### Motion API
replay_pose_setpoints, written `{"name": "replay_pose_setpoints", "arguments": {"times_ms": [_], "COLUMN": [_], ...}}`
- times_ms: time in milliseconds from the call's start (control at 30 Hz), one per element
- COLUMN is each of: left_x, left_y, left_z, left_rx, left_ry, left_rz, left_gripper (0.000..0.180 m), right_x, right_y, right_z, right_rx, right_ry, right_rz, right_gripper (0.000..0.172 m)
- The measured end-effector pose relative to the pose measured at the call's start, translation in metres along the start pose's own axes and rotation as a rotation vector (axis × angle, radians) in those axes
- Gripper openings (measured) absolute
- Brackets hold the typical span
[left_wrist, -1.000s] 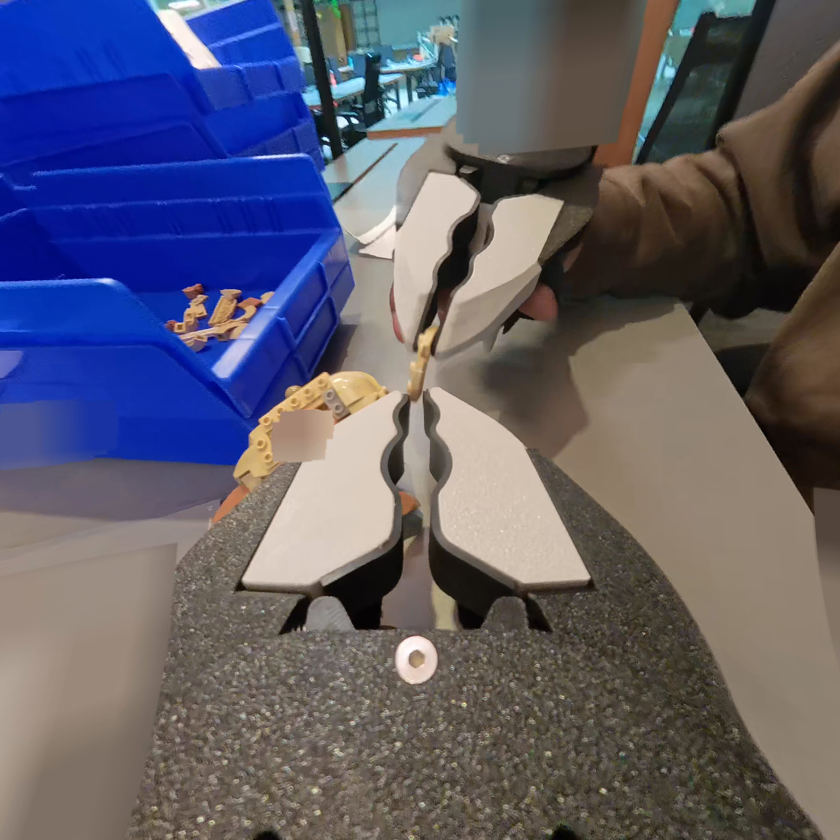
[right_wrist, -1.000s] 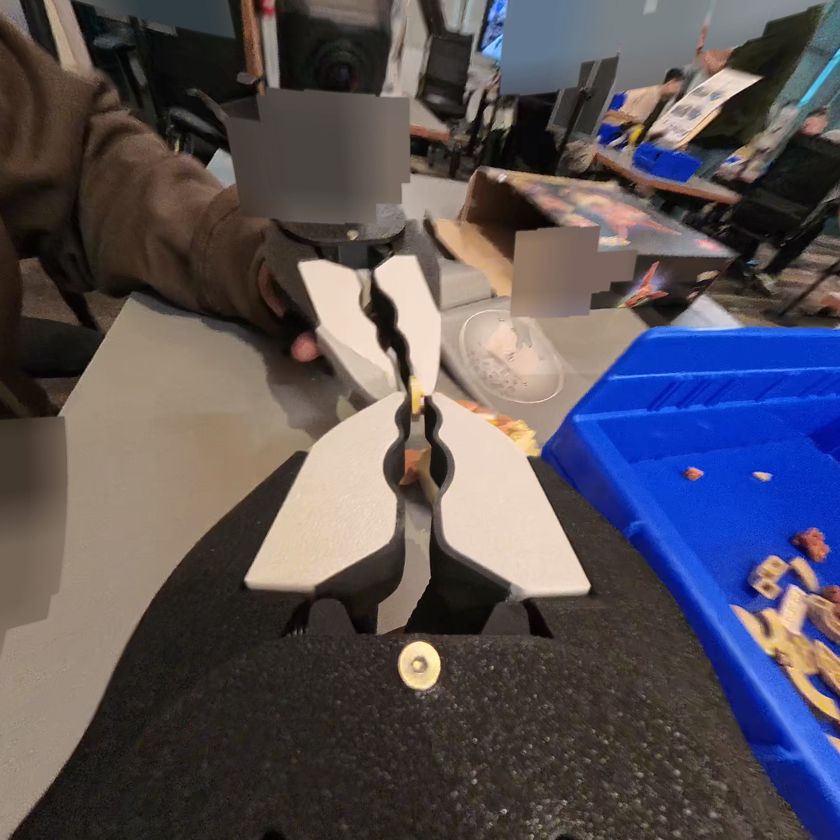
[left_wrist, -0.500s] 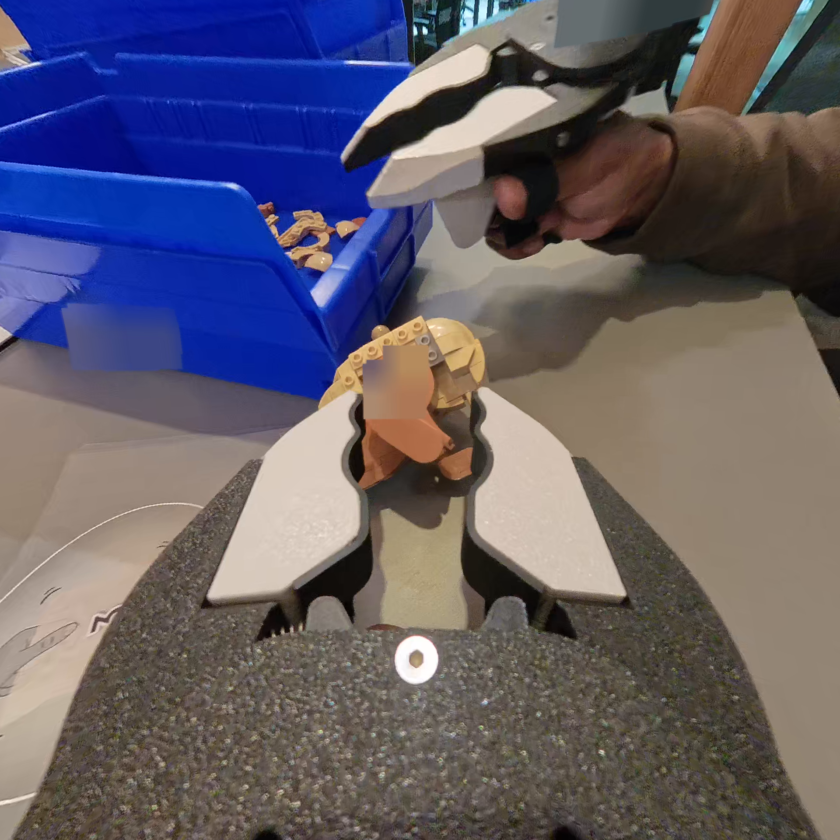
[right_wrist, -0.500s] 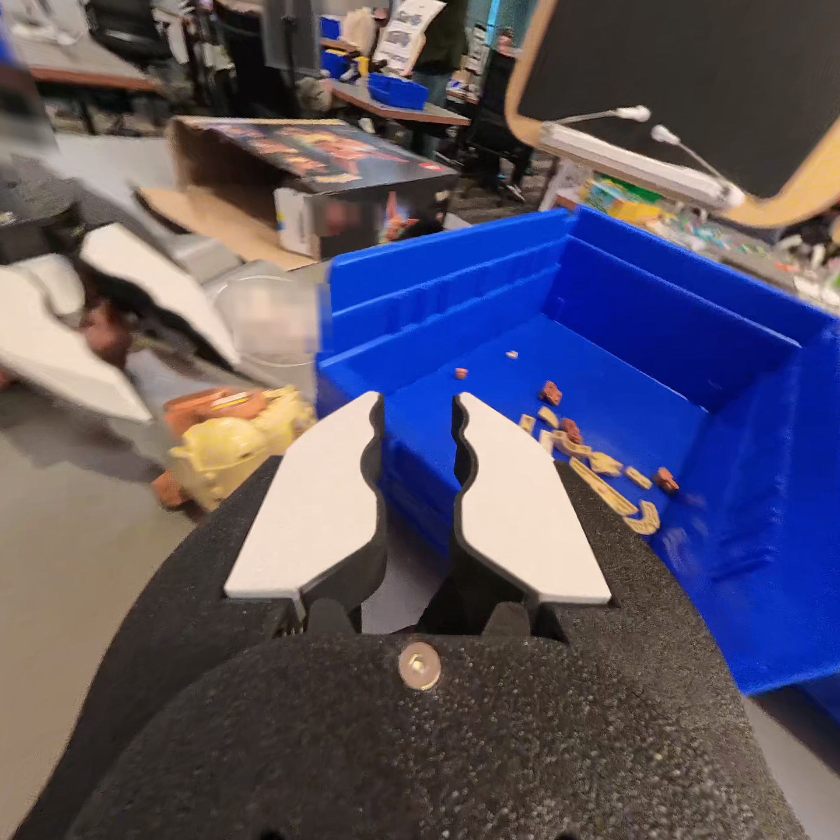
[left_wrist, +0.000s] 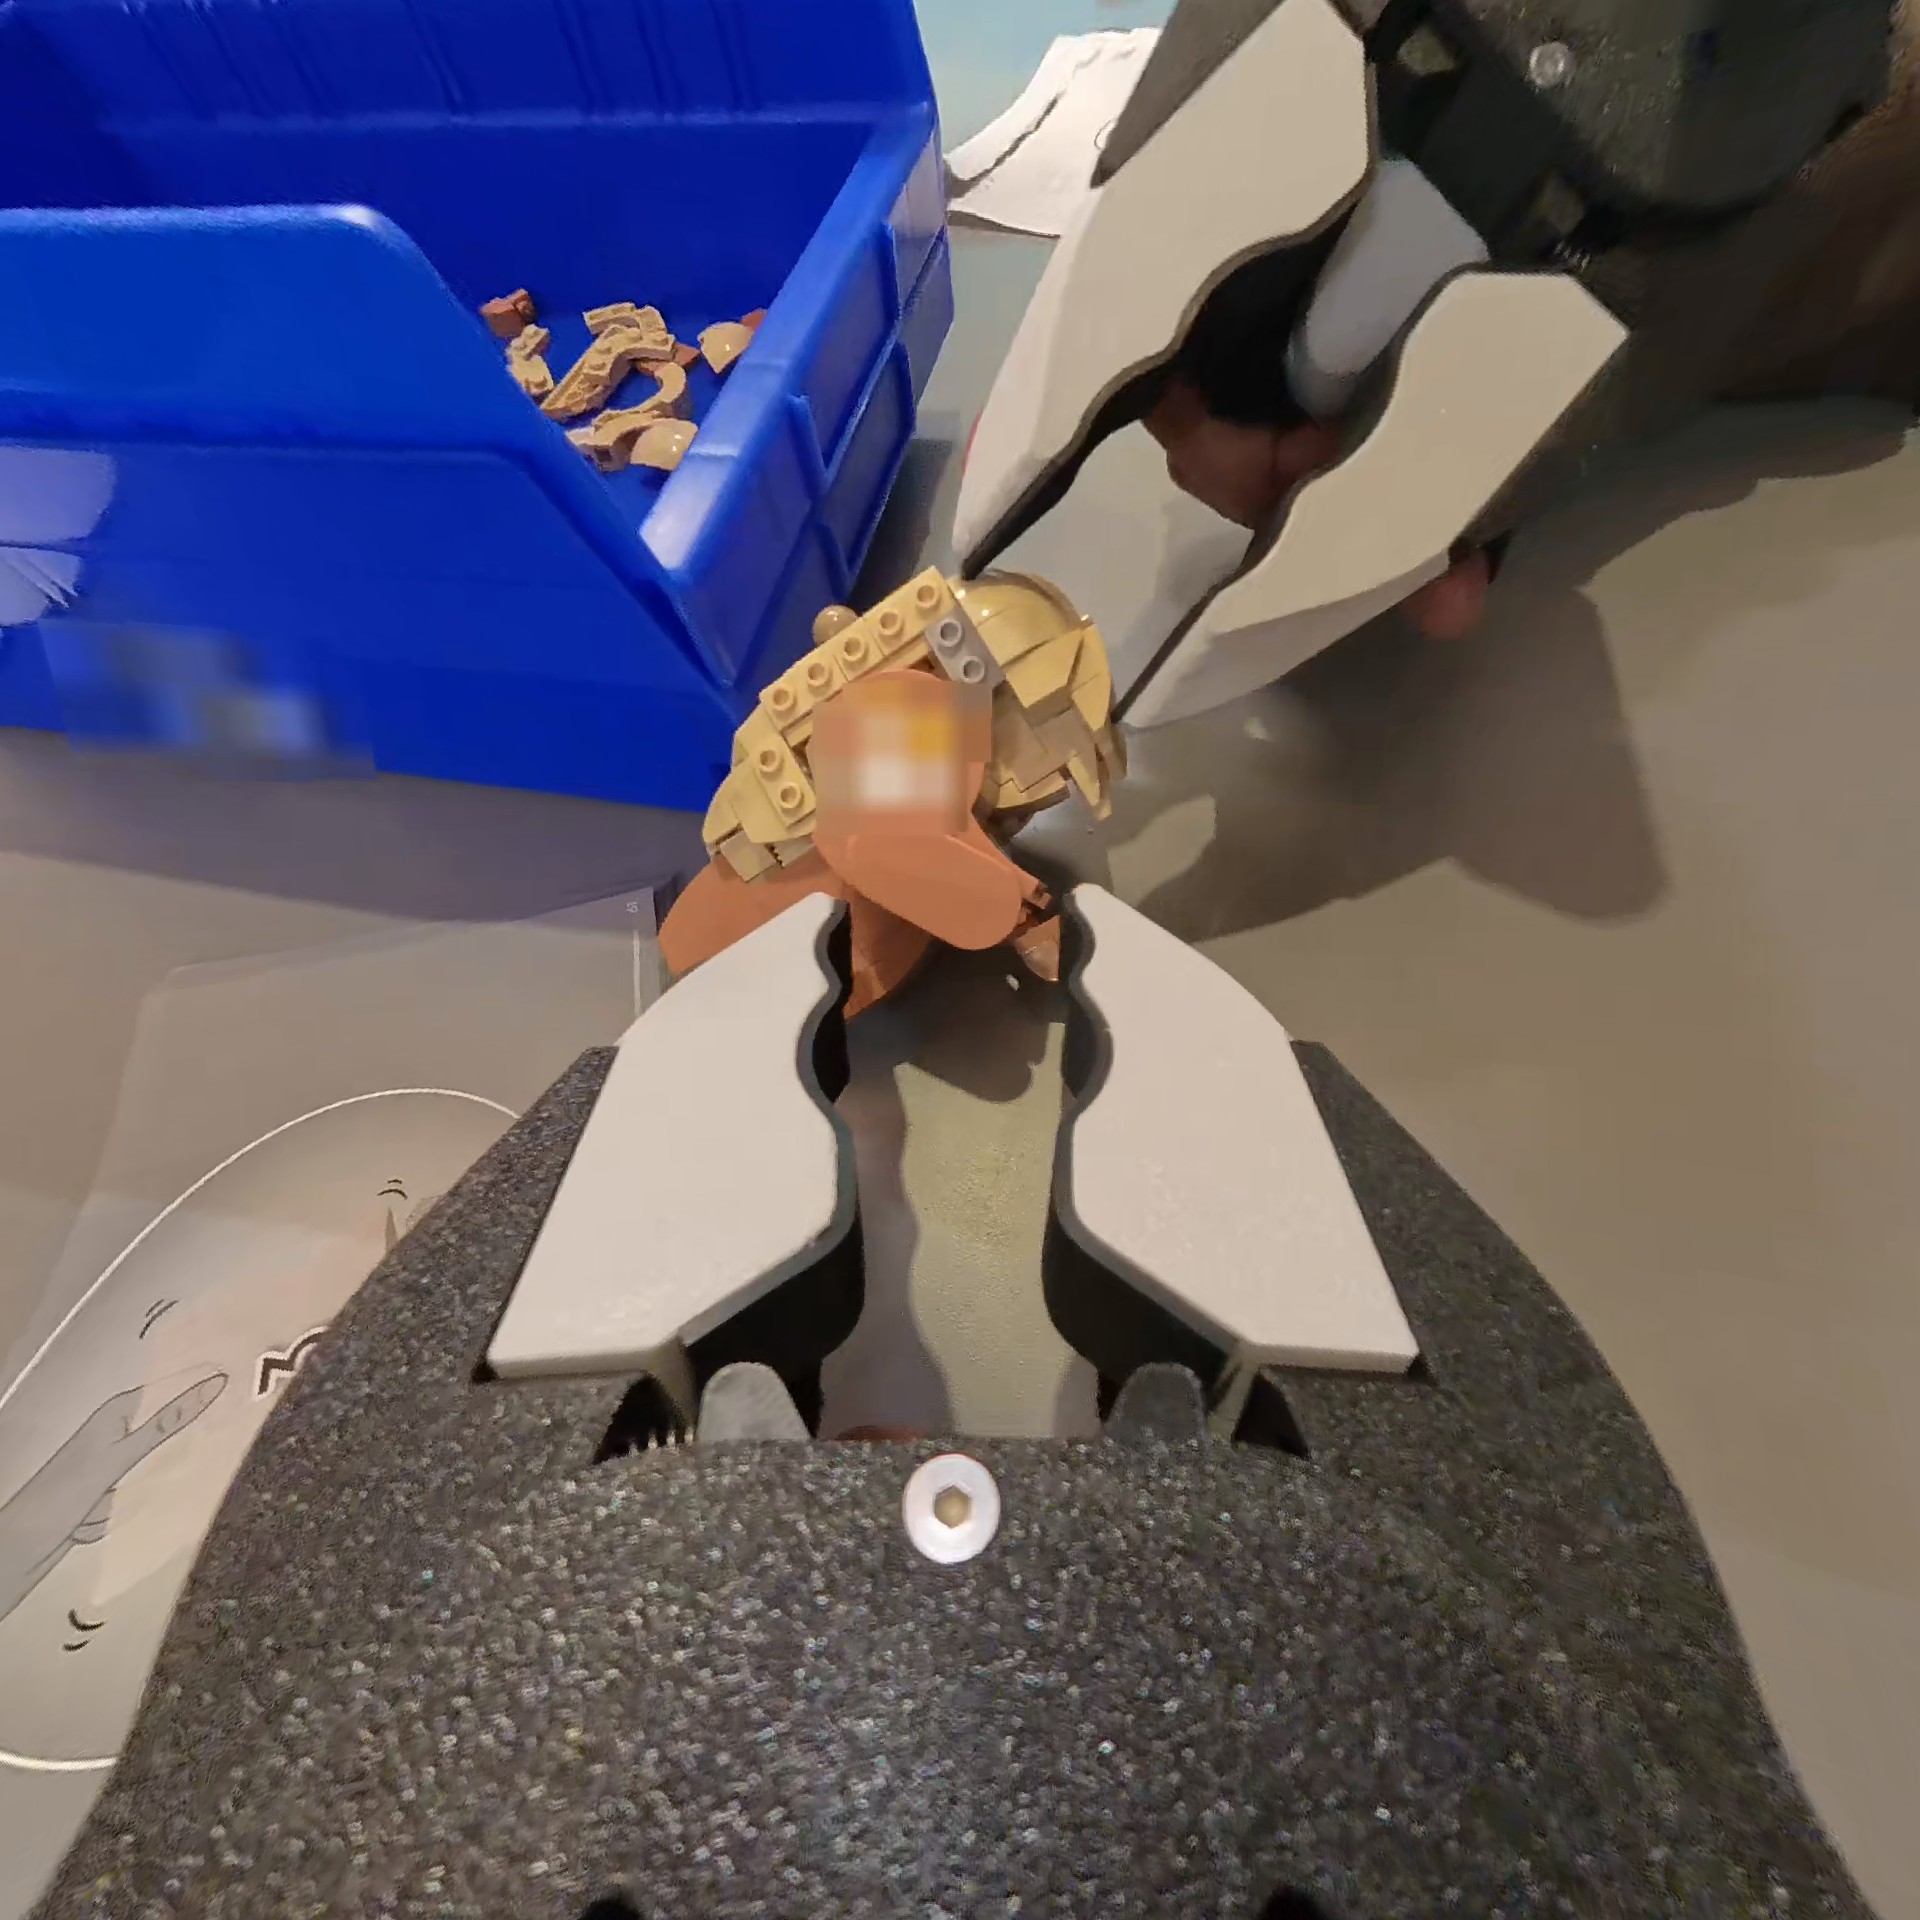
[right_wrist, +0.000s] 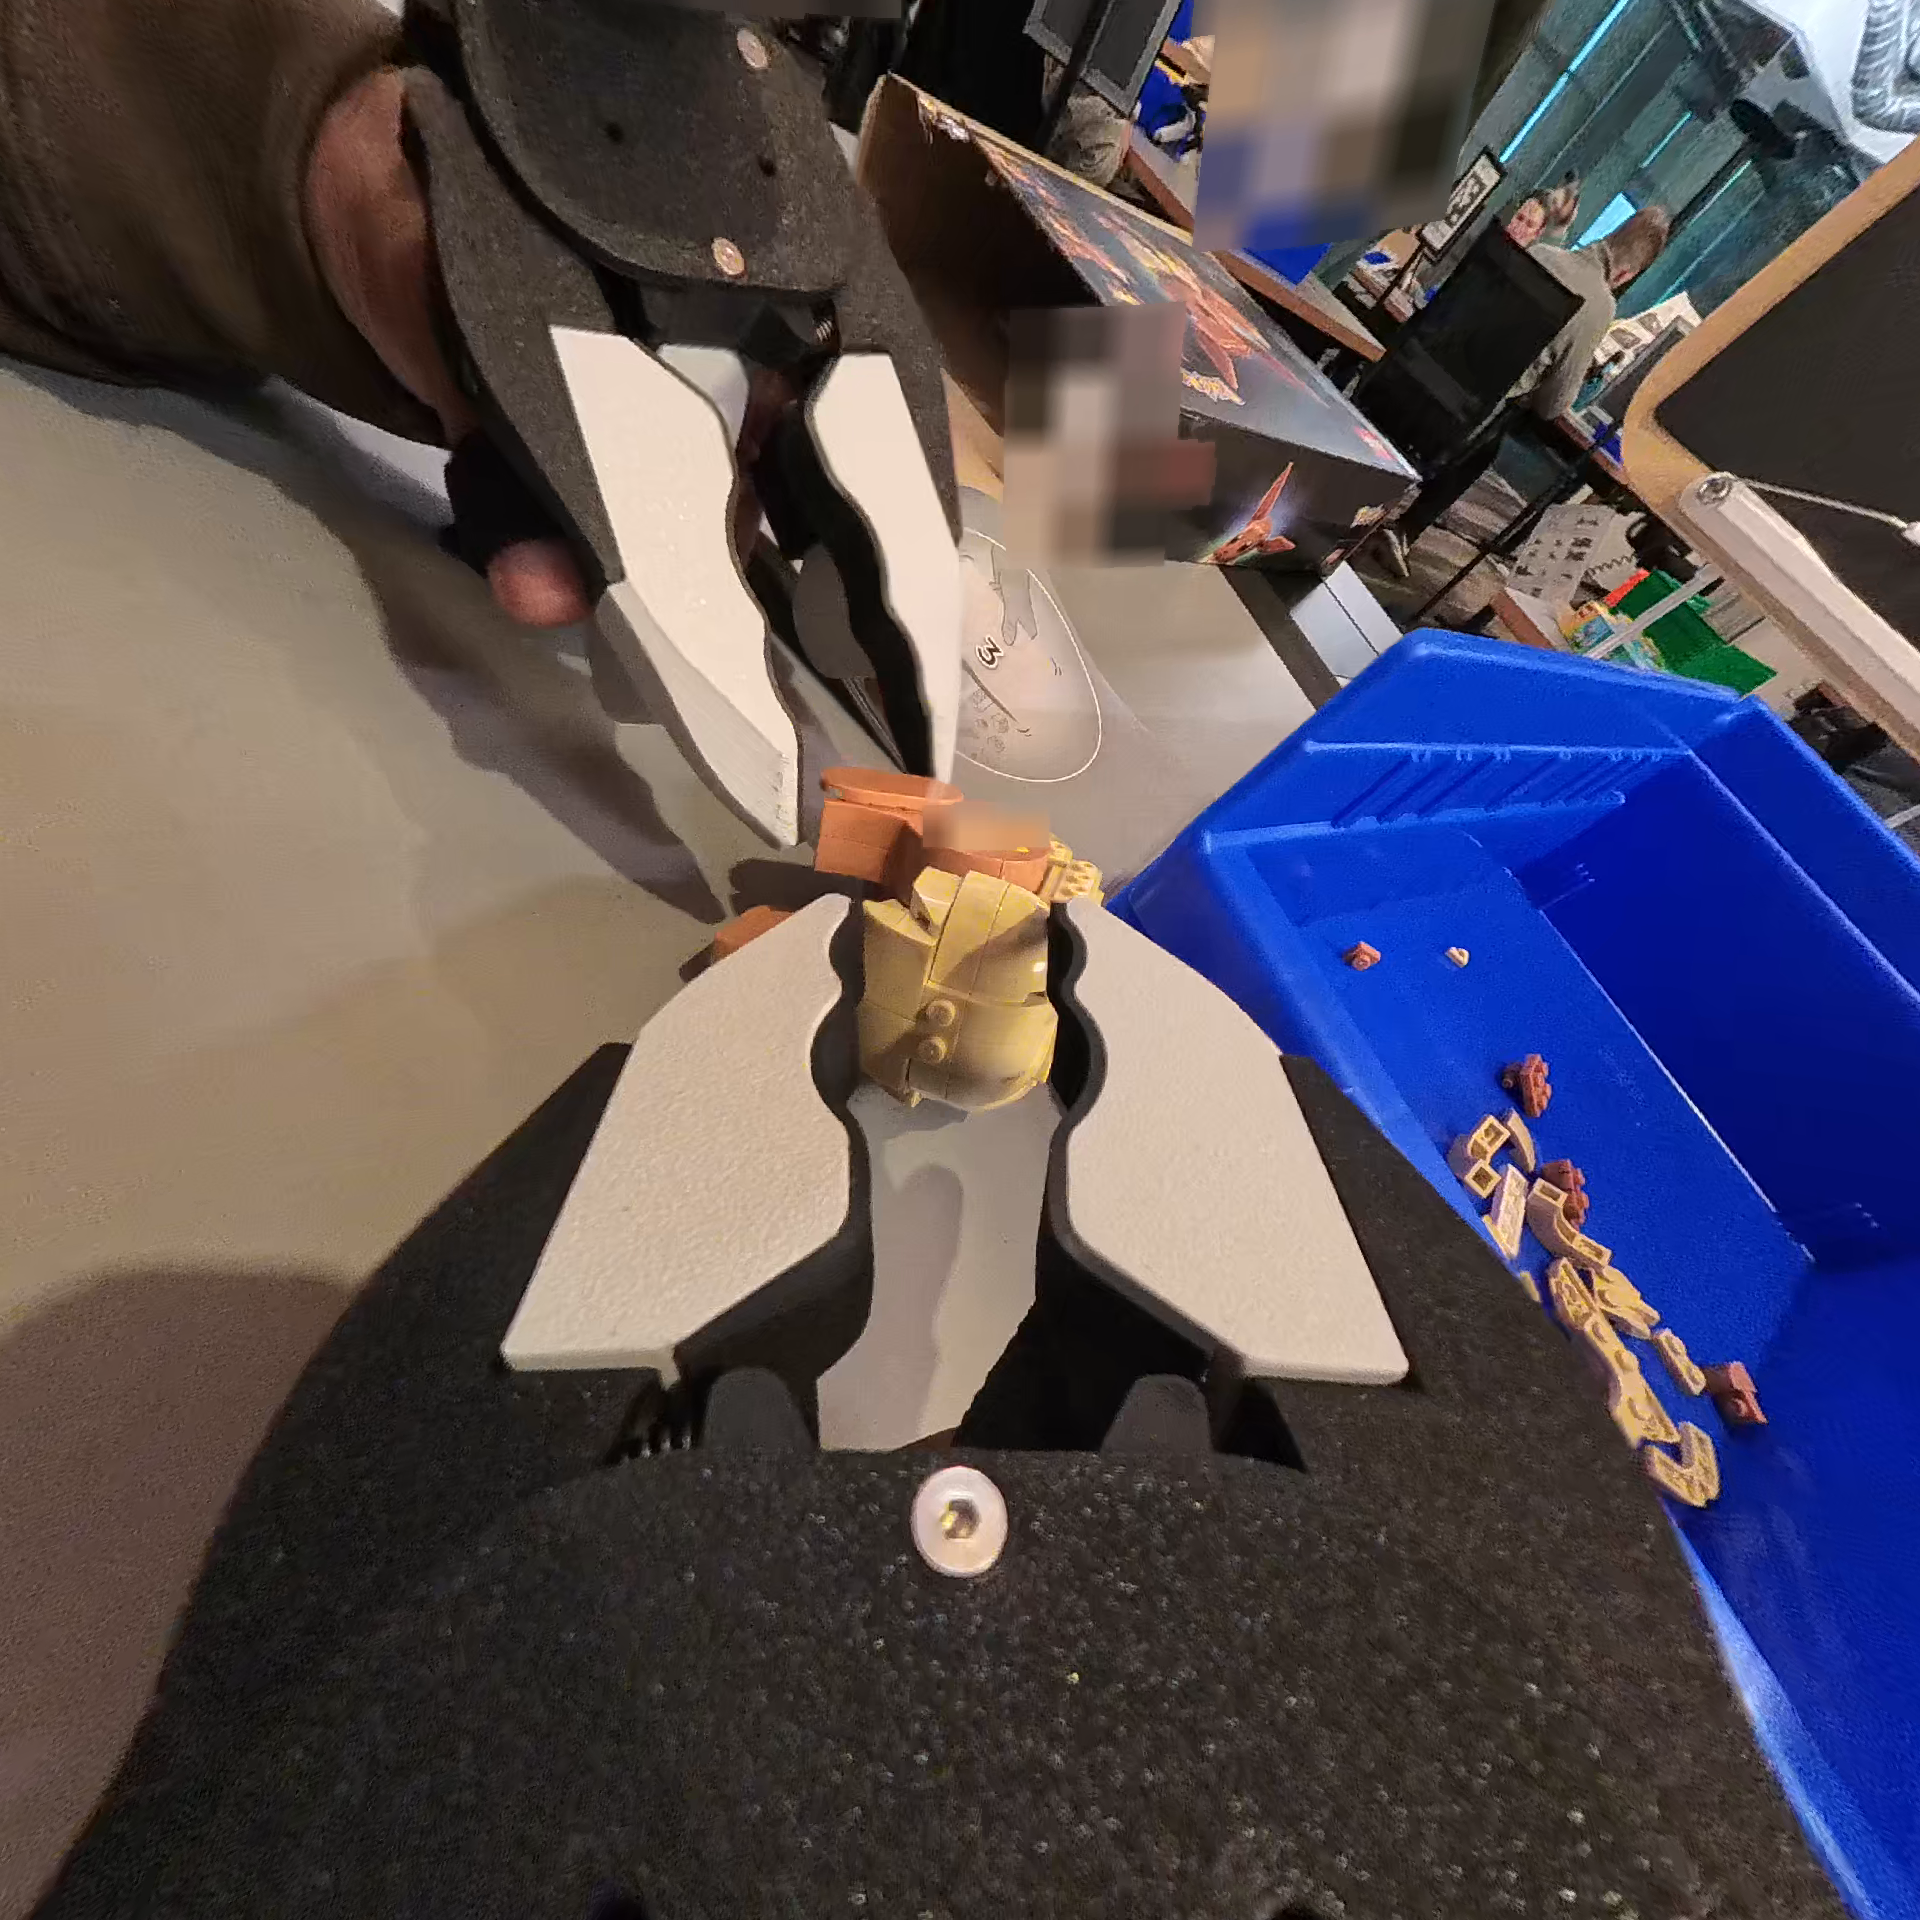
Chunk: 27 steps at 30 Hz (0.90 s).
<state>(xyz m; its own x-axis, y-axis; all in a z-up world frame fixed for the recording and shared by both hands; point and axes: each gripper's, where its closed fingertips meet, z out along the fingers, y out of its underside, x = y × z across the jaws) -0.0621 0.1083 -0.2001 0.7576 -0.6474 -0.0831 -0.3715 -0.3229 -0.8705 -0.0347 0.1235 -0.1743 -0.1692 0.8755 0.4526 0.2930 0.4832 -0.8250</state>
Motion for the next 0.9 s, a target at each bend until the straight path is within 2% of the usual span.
{"name": "replay_pose_setpoints", "arguments": {"times_ms": [200, 400, 533, 733, 900], "left_x": [-0.002, -0.002, 0.000, -0.002, 0.001], "left_y": [-0.004, -0.007, -0.006, -0.011, -0.016], "left_z": [-0.005, -0.003, -0.001, -0.006, -0.008], "left_rx": [-0.002, -0.025, -0.058, -0.057, -0.047], "left_ry": [-0.064, -0.223, -0.303, -0.329, -0.323], "left_rz": [0.148, 0.504, 0.718, 0.726, 0.706], "left_gripper": [0.030, 0.027, 0.017, 0.011, 0.010], "right_x": [0.005, 0.004, 0.001, -0.016, -0.020], "right_y": [0.004, 0.004, 0.003, -0.013, -0.011], "right_z": [-0.004, -0.004, -0.003, -0.001, 0.011], "right_rx": [0.008, 0.025, 0.024, 0.070, 0.002], "right_ry": [0.007, 0.012, 0.032, 0.044, 0.120], "right_rz": [-0.031, -0.069, -0.149, -0.242, -0.309], "right_gripper": [0.033, 0.032, 0.031, 0.028, 0.029]}}
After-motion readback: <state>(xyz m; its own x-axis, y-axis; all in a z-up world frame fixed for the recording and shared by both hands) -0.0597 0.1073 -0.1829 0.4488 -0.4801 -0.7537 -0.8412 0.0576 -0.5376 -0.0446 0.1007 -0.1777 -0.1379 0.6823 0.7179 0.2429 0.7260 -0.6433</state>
